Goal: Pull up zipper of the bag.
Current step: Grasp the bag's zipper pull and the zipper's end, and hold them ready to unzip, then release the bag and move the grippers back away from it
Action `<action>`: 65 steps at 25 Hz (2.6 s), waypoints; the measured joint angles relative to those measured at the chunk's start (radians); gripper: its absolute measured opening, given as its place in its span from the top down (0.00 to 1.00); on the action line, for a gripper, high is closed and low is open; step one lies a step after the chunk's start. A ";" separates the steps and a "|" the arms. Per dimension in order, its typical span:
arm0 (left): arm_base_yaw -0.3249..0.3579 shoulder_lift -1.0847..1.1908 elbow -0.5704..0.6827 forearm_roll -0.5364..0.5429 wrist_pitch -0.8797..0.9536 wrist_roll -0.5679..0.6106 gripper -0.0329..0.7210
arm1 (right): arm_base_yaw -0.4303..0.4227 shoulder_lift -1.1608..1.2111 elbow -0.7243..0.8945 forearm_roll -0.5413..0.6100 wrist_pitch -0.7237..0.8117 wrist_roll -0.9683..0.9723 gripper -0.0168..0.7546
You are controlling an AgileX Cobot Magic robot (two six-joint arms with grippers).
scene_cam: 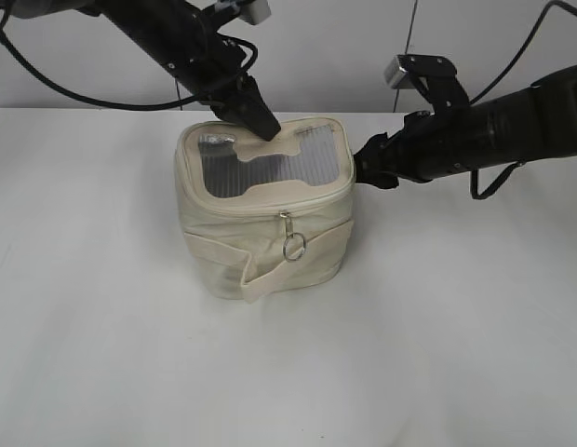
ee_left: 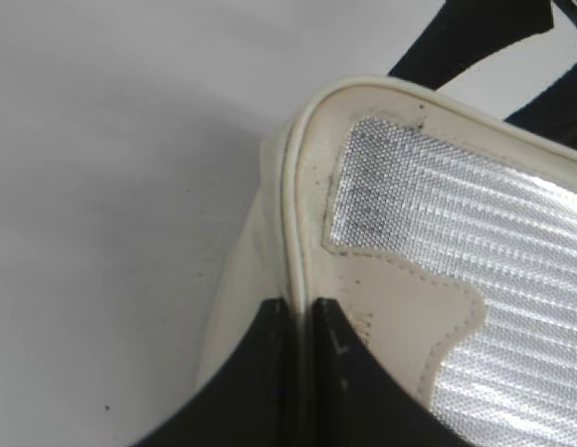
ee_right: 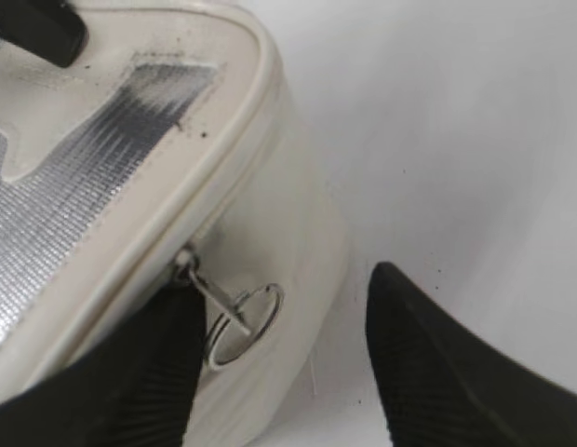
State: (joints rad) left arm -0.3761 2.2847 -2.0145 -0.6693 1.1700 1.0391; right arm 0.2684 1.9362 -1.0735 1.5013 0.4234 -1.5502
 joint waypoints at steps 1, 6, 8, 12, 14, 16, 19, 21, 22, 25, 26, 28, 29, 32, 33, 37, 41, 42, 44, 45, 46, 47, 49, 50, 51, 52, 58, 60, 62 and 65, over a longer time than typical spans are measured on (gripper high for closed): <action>0.000 0.000 0.000 0.001 0.000 0.000 0.89 | 0.001 0.012 -0.008 -0.001 0.002 0.000 0.43; 0.000 0.000 0.000 0.001 0.000 0.000 0.89 | 0.011 0.035 -0.021 -0.010 0.026 0.001 0.82; 0.000 0.000 0.000 0.001 -0.001 0.000 0.89 | 0.011 0.035 -0.023 -0.047 0.034 0.027 0.92; -0.001 0.000 0.000 0.000 -0.001 0.000 0.89 | 0.007 0.008 -0.016 -0.213 0.039 0.180 0.94; -0.001 0.000 0.000 0.000 -0.001 -0.002 0.89 | -0.002 -0.023 0.003 -0.307 0.040 0.258 0.95; -0.002 0.000 0.000 -0.001 -0.002 -0.018 0.89 | -0.005 -0.060 0.031 -0.365 0.042 0.311 0.95; -0.003 0.000 0.000 0.000 -0.008 -0.049 0.89 | -0.005 -0.108 0.067 -0.401 0.080 0.348 0.95; -0.003 0.000 0.000 0.002 -0.011 -0.076 0.89 | -0.006 -0.134 0.088 -0.415 0.120 0.368 0.95; -0.003 0.000 0.000 0.003 -0.014 -0.091 0.89 | -0.006 -0.147 0.098 -0.419 0.141 0.375 0.95; -0.005 0.000 0.000 0.007 -0.029 -0.147 0.89 | -0.006 -0.174 0.128 -0.428 0.183 0.401 0.95; -0.005 0.000 0.000 0.008 -0.037 -0.175 0.89 | -0.004 -0.177 0.133 -0.428 0.199 0.406 0.95; -0.008 0.000 0.000 0.013 -0.048 -0.224 0.89 | 0.014 -0.178 0.138 -0.428 0.226 0.419 0.95; -0.010 0.000 0.000 0.015 -0.050 -0.238 0.89 | 0.033 -0.178 0.139 -0.421 0.229 0.422 0.95; -0.013 0.000 0.000 0.021 -0.059 -0.252 0.89 | 0.124 -0.178 0.140 -0.358 0.224 0.423 0.95; -0.016 0.000 0.000 0.024 -0.059 -0.254 0.89 | 0.169 -0.178 0.140 -0.331 0.204 0.423 0.95; -0.029 -0.004 0.000 0.040 -0.062 -0.256 0.89 | 0.335 -0.163 0.115 -0.293 0.060 0.432 0.95; -0.040 -0.005 0.000 0.046 -0.065 -0.237 0.89 | 0.415 -0.146 0.078 -0.277 0.051 0.459 0.94; -0.040 -0.005 0.000 0.043 -0.067 -0.236 0.88 | 0.417 -0.146 0.077 -0.294 0.078 0.479 0.91; -0.040 -0.007 0.000 0.041 -0.071 -0.235 0.80 | 0.408 -0.146 0.077 -0.379 0.108 0.557 0.76; -0.040 -0.009 0.000 0.041 -0.075 -0.235 0.75 | 0.392 -0.146 0.077 -0.450 0.117 0.635 0.65; -0.040 -0.013 0.000 0.041 -0.082 -0.239 0.67 | 0.374 -0.149 0.077 -0.516 0.136 0.693 0.56; -0.040 -0.019 0.000 0.041 -0.087 -0.246 0.60 | 0.351 -0.156 0.078 -0.578 0.141 0.757 0.48; -0.040 -0.038 0.002 0.048 -0.088 -0.272 0.55 | 0.281 -0.195 0.088 -0.688 0.165 0.845 0.41; -0.040 -0.052 0.003 0.051 -0.088 -0.296 0.55 | 0.241 -0.225 0.094 -0.709 0.179 0.864 0.41; -0.038 -0.070 0.003 0.052 -0.088 -0.321 0.57 | 0.201 -0.260 0.101 -0.725 0.198 0.878 0.41; -0.037 -0.088 0.003 0.053 -0.088 -0.342 0.58 | 0.160 -0.291 0.106 -0.735 0.224 0.888 0.41; -0.035 -0.280 0.110 0.065 -0.122 -0.455 0.66 | 0.012 -0.540 0.207 -0.791 0.358 0.977 0.41; -0.035 -0.372 0.221 0.086 -0.147 -0.482 0.68 | 0.003 -0.641 0.267 -0.853 0.375 1.063 0.41; -0.035 -0.486 0.388 0.124 -0.186 -0.517 0.69 | 0.000 -0.762 0.332 -0.922 0.398 1.126 0.41; -0.035 -0.732 0.670 0.185 -0.281 -0.575 0.69 | 0.000 -0.947 0.402 -1.006 0.464 1.183 0.41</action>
State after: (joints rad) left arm -0.4114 1.5524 -1.3445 -0.4839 0.8894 0.4641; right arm 0.2687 0.9892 -0.6717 0.4948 0.8875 -0.3671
